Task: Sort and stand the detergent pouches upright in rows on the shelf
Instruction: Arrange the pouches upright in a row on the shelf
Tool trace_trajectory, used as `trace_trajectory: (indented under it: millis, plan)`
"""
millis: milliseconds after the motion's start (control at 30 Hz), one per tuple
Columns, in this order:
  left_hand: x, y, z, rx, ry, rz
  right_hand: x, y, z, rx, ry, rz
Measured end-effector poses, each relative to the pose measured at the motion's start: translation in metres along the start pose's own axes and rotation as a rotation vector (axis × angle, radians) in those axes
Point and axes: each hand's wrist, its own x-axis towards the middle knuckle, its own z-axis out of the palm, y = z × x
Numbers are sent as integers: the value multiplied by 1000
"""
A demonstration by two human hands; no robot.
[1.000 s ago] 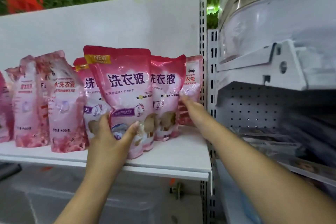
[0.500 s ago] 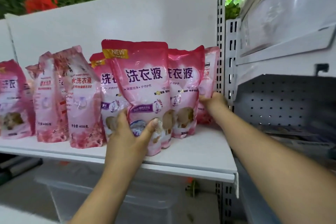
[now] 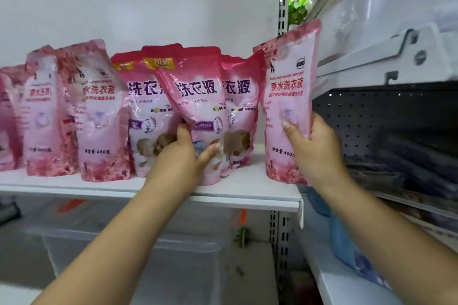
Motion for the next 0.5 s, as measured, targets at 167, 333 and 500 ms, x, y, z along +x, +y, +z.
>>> trace_trajectory:
  millis: [167,333,500]
  plan:
    - [11,2,8,-161,-102,23,-16,-7,-12,64,71,-12]
    - [26,3,17,-293,-202,3,-31,-17,-17,20,79,-135]
    - [14,2,-5,-451,-233,23,-38,-28,-11,152,-64,-170]
